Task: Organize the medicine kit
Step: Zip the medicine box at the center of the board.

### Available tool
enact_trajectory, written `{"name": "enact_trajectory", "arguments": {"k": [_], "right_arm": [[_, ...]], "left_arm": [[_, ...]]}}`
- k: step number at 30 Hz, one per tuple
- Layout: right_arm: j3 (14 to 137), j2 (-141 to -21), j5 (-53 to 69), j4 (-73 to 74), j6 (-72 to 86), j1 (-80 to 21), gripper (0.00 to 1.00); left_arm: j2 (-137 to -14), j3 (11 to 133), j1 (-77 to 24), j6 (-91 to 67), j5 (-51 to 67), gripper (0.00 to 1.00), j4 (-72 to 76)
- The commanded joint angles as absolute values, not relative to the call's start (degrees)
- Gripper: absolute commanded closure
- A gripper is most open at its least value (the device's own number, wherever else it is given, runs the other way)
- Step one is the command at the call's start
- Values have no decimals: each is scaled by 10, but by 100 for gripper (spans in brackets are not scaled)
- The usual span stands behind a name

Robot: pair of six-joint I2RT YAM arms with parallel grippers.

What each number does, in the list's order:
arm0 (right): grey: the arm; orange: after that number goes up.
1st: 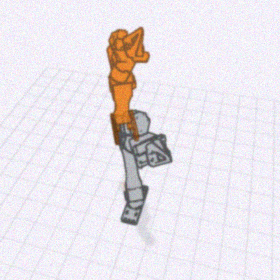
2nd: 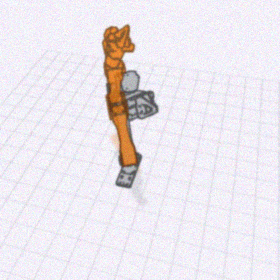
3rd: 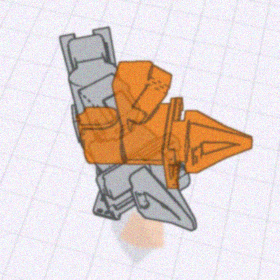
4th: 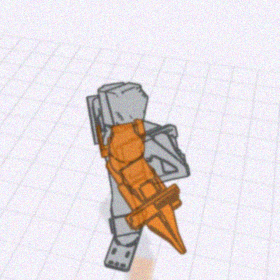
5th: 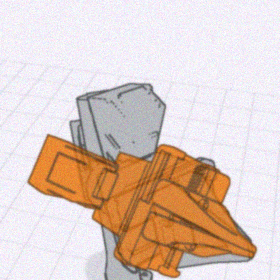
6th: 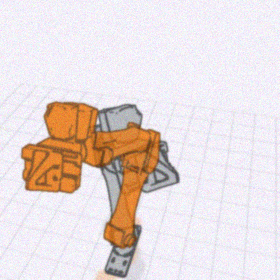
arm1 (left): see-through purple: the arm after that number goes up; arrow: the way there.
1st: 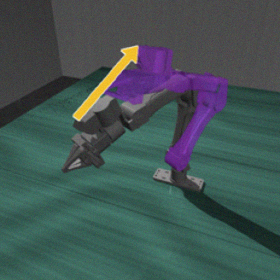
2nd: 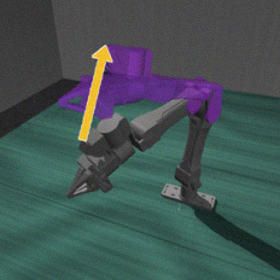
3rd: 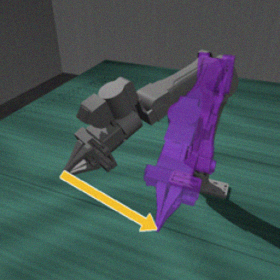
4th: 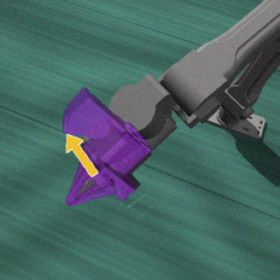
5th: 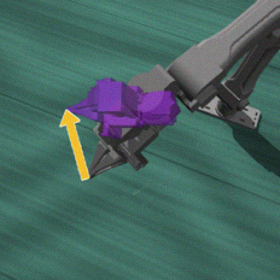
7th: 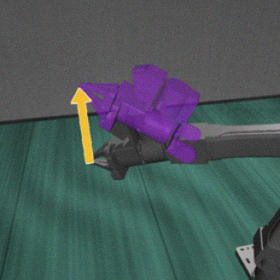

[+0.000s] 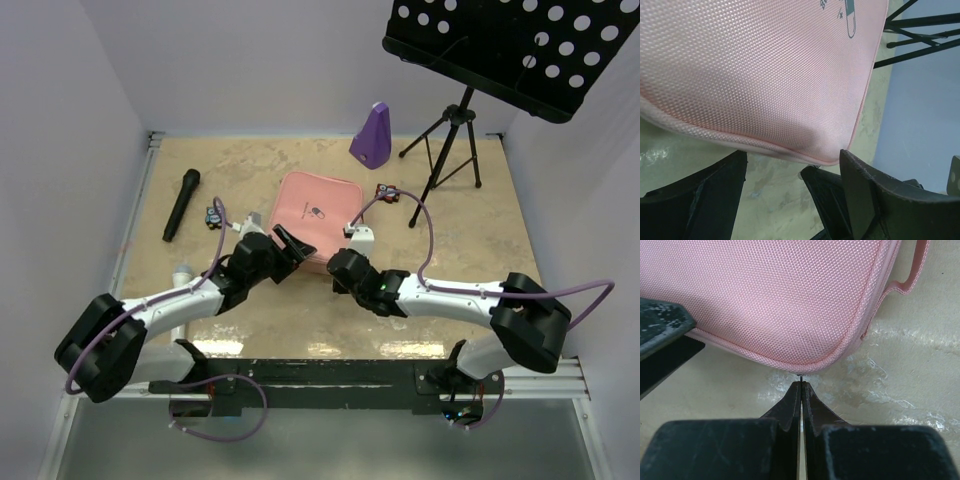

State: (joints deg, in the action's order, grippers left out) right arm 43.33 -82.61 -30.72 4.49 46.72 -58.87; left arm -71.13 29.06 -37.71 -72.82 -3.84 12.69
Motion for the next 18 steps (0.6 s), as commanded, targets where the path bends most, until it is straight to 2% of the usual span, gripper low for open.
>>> {"name": "enact_trajectory", "arguments": {"k": [1,8,15,18], "right_arm": [[448,-838,-318,85,456,-592,100],[451,-838,-317,87,452,-597,100],[451,-840,-326,95,445,-599,100],[458,-841,-336,110,443,-599,100]], "left_arm": [[-750,326,-389,-750,-48,23,164],[-779,334,-389,-755,-68,42,162],[-774,333,-381,-738,-80,71,149],[-766,331,-369,-729,-81,89,138]]}}
